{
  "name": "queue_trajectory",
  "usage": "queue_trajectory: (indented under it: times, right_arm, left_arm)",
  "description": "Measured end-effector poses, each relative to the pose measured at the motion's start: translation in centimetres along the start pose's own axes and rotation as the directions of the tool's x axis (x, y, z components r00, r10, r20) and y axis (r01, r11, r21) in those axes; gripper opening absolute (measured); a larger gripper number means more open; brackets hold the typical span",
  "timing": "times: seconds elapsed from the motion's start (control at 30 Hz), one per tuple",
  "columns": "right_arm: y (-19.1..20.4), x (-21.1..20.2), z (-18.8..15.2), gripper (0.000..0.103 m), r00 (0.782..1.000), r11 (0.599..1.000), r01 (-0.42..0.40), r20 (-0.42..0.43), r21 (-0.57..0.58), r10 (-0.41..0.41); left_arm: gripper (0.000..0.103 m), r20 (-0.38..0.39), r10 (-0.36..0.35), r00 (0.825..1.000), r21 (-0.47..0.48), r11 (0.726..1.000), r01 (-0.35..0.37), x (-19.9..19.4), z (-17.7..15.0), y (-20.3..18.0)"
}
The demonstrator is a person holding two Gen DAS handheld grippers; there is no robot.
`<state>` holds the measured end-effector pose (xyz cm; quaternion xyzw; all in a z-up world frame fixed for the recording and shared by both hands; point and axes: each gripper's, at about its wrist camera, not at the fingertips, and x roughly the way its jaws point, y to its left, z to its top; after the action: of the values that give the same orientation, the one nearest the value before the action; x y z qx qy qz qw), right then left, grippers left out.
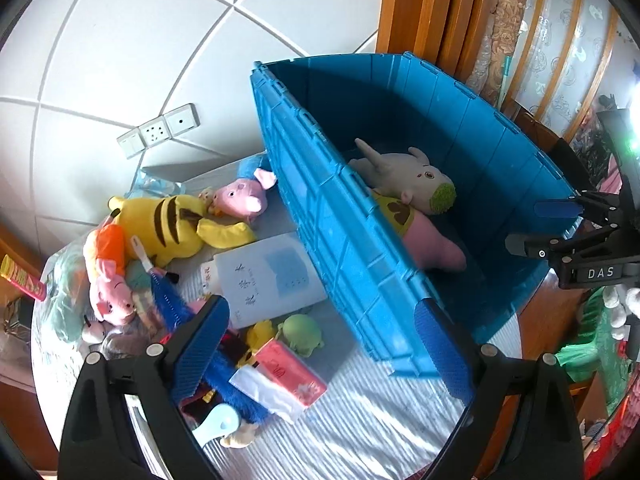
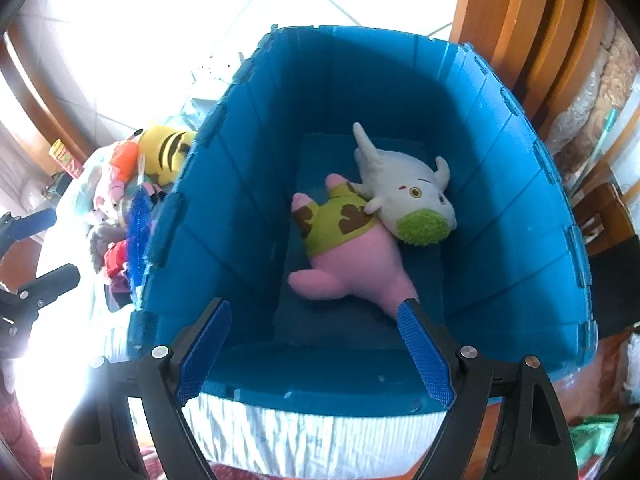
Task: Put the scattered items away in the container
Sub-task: 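Move both grippers away from the crate back over the toy pile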
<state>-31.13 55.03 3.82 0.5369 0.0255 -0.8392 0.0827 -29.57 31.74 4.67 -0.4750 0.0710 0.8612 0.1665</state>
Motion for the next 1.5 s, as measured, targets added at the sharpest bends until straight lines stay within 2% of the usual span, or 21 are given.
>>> queue_trajectory:
  times: [0.37,0.73,1.13,1.5]
  right_arm:
    - [7.1,-0.7,-1.3,0.085,0.999,0.998,-0.030,0.019,-0.047,0.031]
    - [15.2,-0.5,-2.6,0.086,0.998,0.991,-0.062,0.021,-0.117,0.065]
    - [21.8,2.5,-3.8,0.086,0.995,0.983,-0.101,-0.024,-0.155,0.098]
    - [27.1,6.3,-4.5,0.086,0.988,0.974,-0.144,-0.076,-0.175,0.133]
  left_arm:
    - [0.095,-0.010,0.042,0.999,-0.047,0.998,-0.042,-2.3,-4.6,5.0]
    - [0.095,-0.024,0.082,0.996,-0.125,0.989,-0.085,-4.4,-9.9,11.7]
    - [0.095,-0.046,0.117,0.992,-0.178,0.976,-0.124,-5.3,-14.4,17.8]
    - [0.095,-0.095,0.134,0.986,-0.229,0.961,-0.153,-4.3,-18.0,23.6]
